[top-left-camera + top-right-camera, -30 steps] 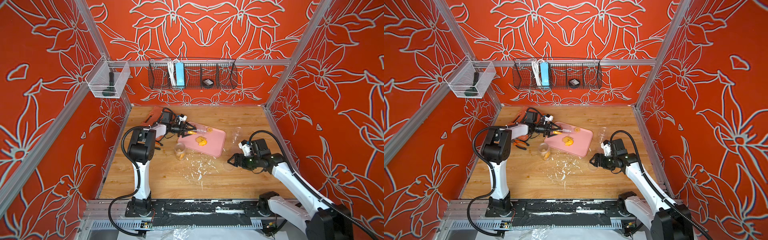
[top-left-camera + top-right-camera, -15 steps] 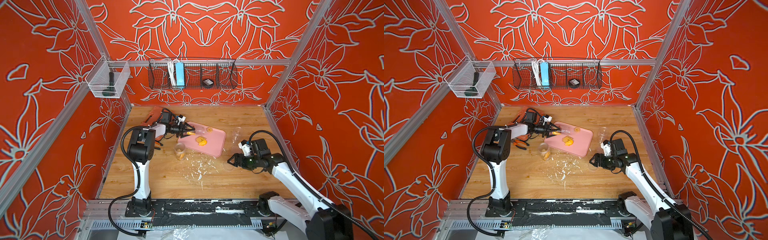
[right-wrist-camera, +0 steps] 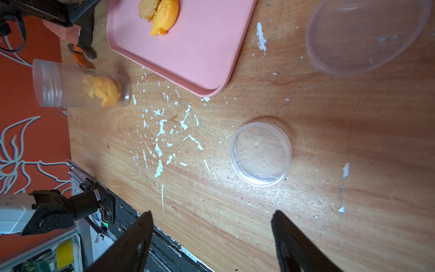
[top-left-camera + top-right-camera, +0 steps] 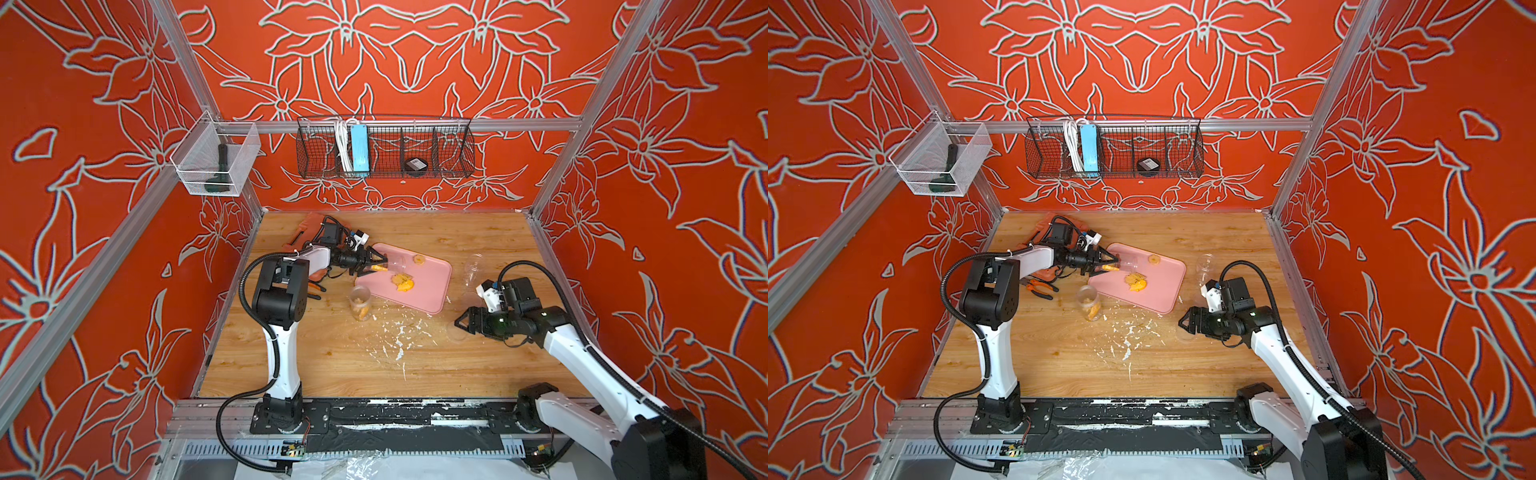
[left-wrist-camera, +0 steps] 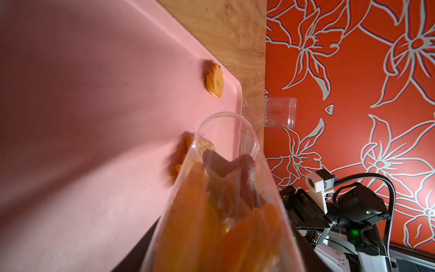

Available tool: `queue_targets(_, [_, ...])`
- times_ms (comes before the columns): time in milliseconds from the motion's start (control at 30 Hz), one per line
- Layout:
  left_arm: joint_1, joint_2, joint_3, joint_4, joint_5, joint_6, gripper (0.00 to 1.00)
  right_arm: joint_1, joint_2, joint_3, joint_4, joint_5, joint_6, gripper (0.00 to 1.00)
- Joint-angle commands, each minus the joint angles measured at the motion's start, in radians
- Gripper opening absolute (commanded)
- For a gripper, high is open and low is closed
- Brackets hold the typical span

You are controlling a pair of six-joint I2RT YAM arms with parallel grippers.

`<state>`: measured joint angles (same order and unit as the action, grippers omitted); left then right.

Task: Pour the cookies out of the jar
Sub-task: Pour the cookies in the jar onto the tray.

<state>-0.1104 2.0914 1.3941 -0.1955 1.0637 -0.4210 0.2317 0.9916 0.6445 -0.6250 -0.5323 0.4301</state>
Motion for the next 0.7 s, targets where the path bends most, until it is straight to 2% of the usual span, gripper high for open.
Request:
queue_targets(0, [-0.001,-0.053,0.029,-0.063,-0.036,0.066,0.62,0.005,-0.008,0.019,-0.019,-0.009,-0.007,0.81])
queue_targets(67, [0.003,-0.049,0.002,0.004,0.027,0.009,0.62,0.005,-0.013,0.016,-0.018,-0.007,-0.005,0.81])
queue_targets(167, [-0.003,-0.062,0.028,-0.079,-0.077,0.082,0.61,0.005,-0.013,0.018,-0.019,-0.006,-0.005,0.81])
queue_targets(200, [0.000,-0.066,0.026,-0.077,-0.060,0.077,0.61,0.006,-0.012,0.019,-0.019,-0.006,-0.005,0.81])
queue_targets(267, [0.011,-0.078,-0.041,0.083,0.041,-0.048,0.61,0.006,-0.013,0.017,-0.018,-0.006,-0.005,0.81])
queue_targets(300, [0.010,-0.084,-0.054,0.108,0.045,-0.057,0.61,0.006,-0.013,0.017,-0.018,-0.006,-0.005,0.81])
queue_targets(367, [0.009,-0.074,-0.026,0.047,0.039,-0.011,0.61,0.006,-0.012,0.021,-0.019,-0.007,-0.005,0.81])
queue_targets(667, [0.011,-0.058,-0.025,0.045,0.057,-0.013,0.61,0.005,-0.019,0.017,-0.019,-0.008,-0.005,0.81])
